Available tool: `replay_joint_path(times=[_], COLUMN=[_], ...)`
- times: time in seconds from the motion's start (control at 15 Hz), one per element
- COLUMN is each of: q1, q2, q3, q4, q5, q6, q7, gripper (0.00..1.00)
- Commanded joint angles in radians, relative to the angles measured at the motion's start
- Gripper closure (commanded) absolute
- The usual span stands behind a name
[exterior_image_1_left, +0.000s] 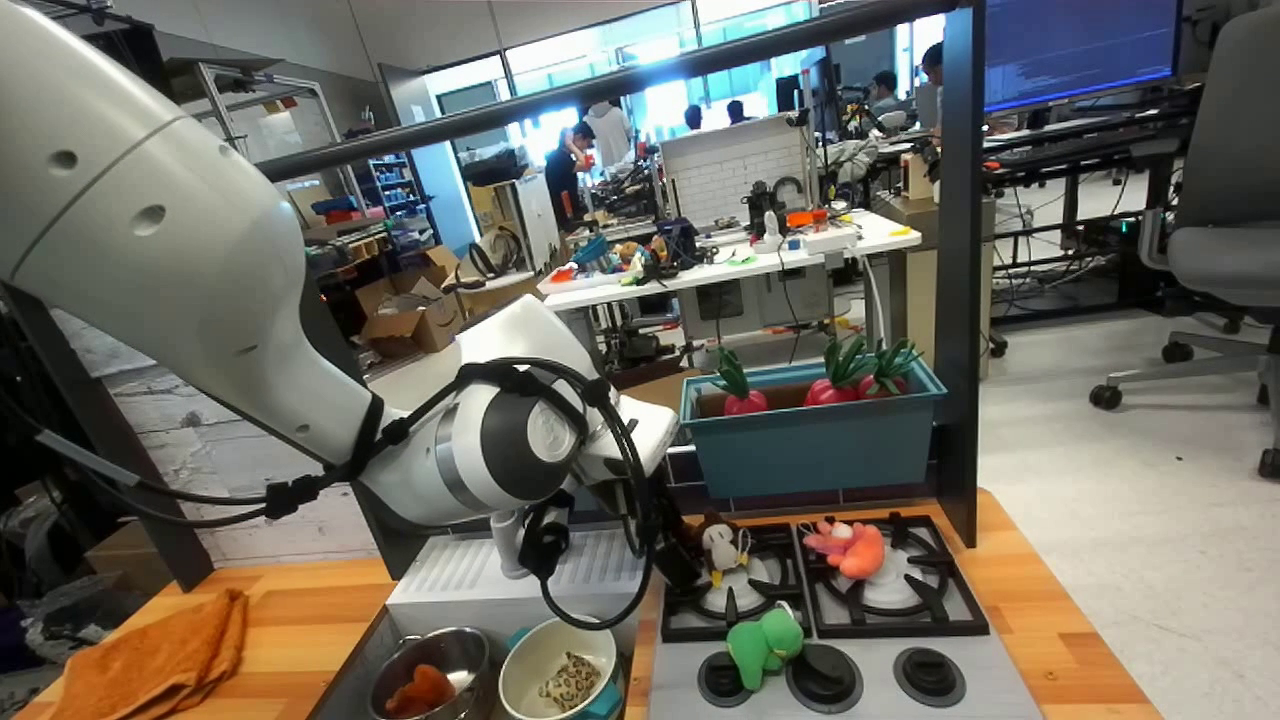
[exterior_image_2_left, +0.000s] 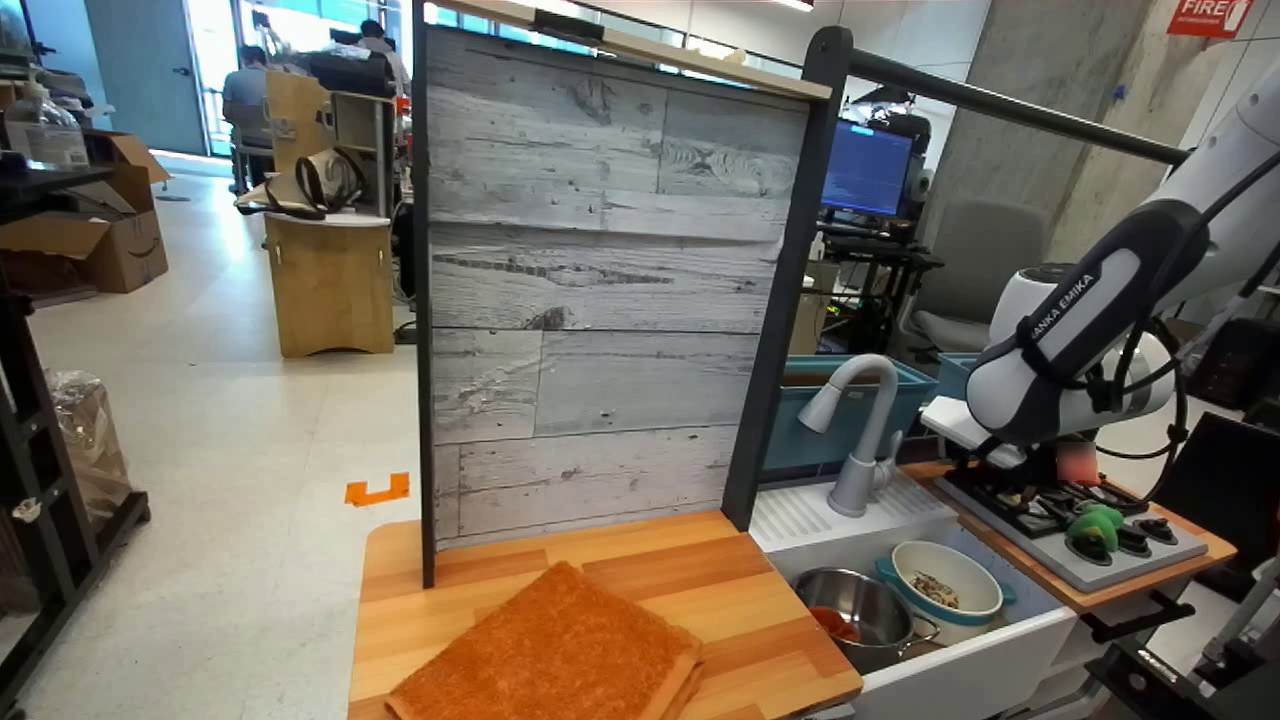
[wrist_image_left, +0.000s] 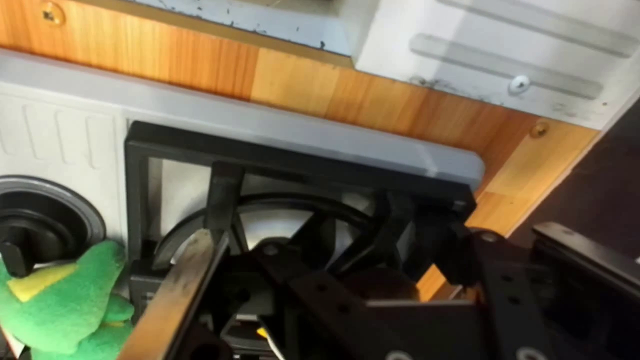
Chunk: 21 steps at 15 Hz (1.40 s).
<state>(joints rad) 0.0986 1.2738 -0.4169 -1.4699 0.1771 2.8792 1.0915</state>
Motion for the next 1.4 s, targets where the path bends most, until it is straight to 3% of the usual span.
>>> replay_joint_path(times=[0.0,0.2,0.27,0.47,0.53,0.73,0.87,0.93,1.07,1.33], q1=[0.019,0.012,-0.004,-0.005,0.007,0.042,0.057,0.001,0.010,0.012], q2=[-0.044,-0.040,-0.008,-0.008,-0.007,0.007,0.017,0.002,0.005,0.011], q3=[0.010,0.009,-0.004,-0.005,-0.012,-0.025,-0.032,-0.016,-0.025,-0.027], q4=[-0.019,0.007,-0.017,-0.012,0.003,0.083,0.163,0.078,0.116,0.125], q5=[-0.001,-0.008,-0.008,-0.010,-0.011,-0.028,-0.067,-0.073,-0.106,-0.113], q6=[0.025,-0.030,-0.020,-0.033,-0.056,-0.207,-0.367,-0.246,-0.335,-0.346], q7=[0.004,-0.001,0.005,0.007,0.019,0.056,0.086,0.056,0.093,0.097], gripper=[0.18,0.01,0.17,0.14,0.04,0.04,0.04,0.14,0.14,0.14])
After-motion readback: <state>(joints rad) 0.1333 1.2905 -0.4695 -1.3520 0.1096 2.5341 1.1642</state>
